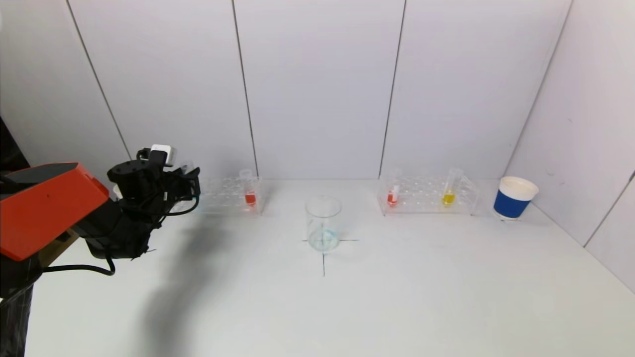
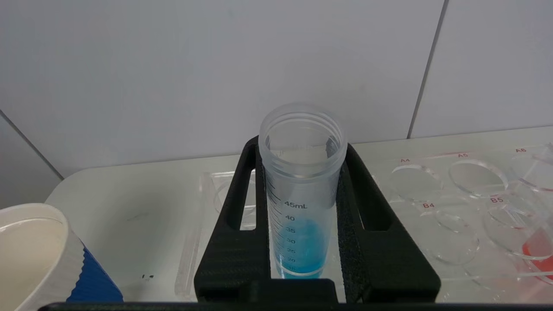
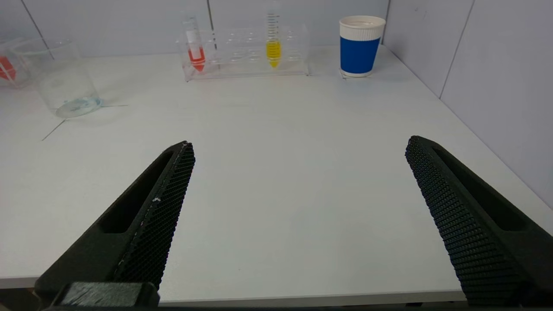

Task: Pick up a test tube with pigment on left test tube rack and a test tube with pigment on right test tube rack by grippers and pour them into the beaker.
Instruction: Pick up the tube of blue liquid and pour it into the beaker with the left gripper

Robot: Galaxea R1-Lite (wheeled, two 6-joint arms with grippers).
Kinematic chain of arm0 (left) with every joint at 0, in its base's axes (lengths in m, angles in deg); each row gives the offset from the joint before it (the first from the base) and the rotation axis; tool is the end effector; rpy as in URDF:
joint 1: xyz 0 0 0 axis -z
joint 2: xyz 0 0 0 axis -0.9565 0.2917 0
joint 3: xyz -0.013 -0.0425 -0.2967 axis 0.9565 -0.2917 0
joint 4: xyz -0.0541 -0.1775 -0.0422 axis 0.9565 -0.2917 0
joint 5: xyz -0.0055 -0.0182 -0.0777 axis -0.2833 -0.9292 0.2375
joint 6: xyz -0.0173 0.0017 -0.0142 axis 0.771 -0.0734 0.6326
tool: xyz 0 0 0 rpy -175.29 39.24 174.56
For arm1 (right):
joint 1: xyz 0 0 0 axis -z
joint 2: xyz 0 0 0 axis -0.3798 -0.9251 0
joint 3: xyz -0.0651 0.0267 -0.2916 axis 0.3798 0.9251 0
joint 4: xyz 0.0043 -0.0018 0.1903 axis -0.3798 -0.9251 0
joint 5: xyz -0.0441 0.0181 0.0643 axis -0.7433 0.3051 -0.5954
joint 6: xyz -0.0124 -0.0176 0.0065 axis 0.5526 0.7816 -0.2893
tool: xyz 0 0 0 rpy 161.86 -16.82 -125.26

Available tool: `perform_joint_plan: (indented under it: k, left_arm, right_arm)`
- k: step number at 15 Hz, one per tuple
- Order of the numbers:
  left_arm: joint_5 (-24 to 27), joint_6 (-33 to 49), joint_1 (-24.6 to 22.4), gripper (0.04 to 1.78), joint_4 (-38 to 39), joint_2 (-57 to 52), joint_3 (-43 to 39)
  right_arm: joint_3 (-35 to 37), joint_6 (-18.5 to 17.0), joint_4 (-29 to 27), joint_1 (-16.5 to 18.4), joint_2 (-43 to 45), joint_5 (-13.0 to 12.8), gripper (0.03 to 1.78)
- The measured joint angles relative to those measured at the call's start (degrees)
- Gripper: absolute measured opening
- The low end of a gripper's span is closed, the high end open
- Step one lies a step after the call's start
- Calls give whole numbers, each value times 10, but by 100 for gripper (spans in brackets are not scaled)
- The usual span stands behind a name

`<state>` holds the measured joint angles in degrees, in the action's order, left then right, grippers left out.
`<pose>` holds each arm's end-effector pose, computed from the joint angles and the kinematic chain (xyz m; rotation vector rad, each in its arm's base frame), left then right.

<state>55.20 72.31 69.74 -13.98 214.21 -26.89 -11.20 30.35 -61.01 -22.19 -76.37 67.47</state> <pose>0.4319 0.0226 0.0805 0.0809 -0.0223 -0.0434 -0.0228 -0.0006 0.0760 0.0533 -0.0070 -0.0270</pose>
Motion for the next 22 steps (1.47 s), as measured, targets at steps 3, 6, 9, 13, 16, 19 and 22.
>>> perform_joint_plan:
  k: [3,6,9,13,16,19,22]
  left_arm:
    - [0,1,0,45,-20,-24,5]
    - [0,1,0,45,-48,-50,14]
    - [0,1,1,45,-83,-75,30]
    - [1,1,12,45,-165,-117,70]
    - [1,0,34,45,-252,-147,120]
    - [1,1,63,45,-321,-160,167]
    - [2,2,91,45,-375,-163,219]
  right_arm:
    - [0,0,0,0,0,0,177]
    - [0,0,0,0,0,0,177]
    - [0,0,0,0,0,0,177]
    - [0,0,0,0,0,0,177]
    - [0,0,0,0,0,0,177]
    - [0,0,0,0,0,0,177]
    - [0,0,0,0,0,0,177]
